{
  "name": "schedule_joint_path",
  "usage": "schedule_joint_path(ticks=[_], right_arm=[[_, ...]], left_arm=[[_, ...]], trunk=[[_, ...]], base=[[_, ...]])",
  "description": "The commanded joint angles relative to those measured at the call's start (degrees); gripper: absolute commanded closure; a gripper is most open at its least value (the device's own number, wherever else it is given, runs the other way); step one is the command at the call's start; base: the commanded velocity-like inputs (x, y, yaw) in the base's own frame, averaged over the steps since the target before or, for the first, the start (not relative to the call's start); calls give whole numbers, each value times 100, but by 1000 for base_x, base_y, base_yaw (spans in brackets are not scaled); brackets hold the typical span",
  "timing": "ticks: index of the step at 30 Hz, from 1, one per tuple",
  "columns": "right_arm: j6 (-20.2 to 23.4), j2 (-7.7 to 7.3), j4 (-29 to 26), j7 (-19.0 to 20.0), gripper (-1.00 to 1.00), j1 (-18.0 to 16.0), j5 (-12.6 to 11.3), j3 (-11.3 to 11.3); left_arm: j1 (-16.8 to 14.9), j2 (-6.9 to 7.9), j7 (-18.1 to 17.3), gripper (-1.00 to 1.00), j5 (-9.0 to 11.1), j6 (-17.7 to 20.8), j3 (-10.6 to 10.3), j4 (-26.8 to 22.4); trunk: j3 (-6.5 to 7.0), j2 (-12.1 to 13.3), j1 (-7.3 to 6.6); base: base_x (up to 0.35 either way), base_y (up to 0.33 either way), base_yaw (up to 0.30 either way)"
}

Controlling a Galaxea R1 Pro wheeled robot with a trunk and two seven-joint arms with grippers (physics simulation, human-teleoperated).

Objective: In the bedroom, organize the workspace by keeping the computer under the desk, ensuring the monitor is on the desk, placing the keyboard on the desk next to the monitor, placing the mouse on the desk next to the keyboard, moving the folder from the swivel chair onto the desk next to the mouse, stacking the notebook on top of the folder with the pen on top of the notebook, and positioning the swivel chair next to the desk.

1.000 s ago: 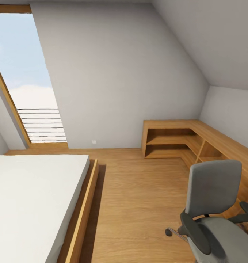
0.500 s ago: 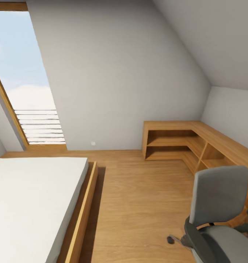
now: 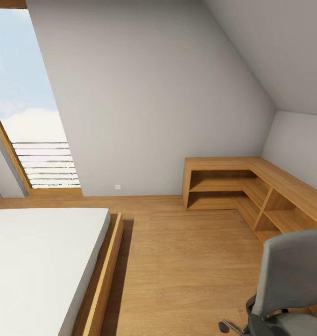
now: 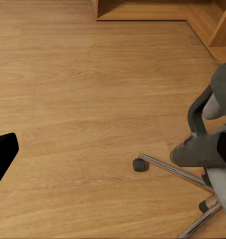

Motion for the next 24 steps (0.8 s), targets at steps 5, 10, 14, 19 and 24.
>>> schedule_joint_path(ticks=[5,10,14,19,24], right_arm=[[-19,0,10,-25,-100,-8,61,-46],[-19,0,10,-25,-100,-7,61,-46],[-19,0,10,-25,-100,-7,61,-46],[-19,0,10,-23,-100,-8,61,-45],[-19,0,10,-23,-100,-8,61,-45]], left_arm=[[-4,-2,60,-100,-6,-10,-49,1],[-4,-3,60,-100,-6,-10,-49,1],[-4,-1,60,-100,-6,-10,-49,0],[-4,0,63,-100,-6,-10,-49,1],[-4,-1,66,-100,-5,-10,-49,1]], trunk=[[-12,-12,7],[-12,-12,7],[-12,-12,7],[-12,-12,7],[-12,-12,7]], base=[[321,0,0],[322,0,0],[322,0,0],[322,0,0],[321,0,0]])
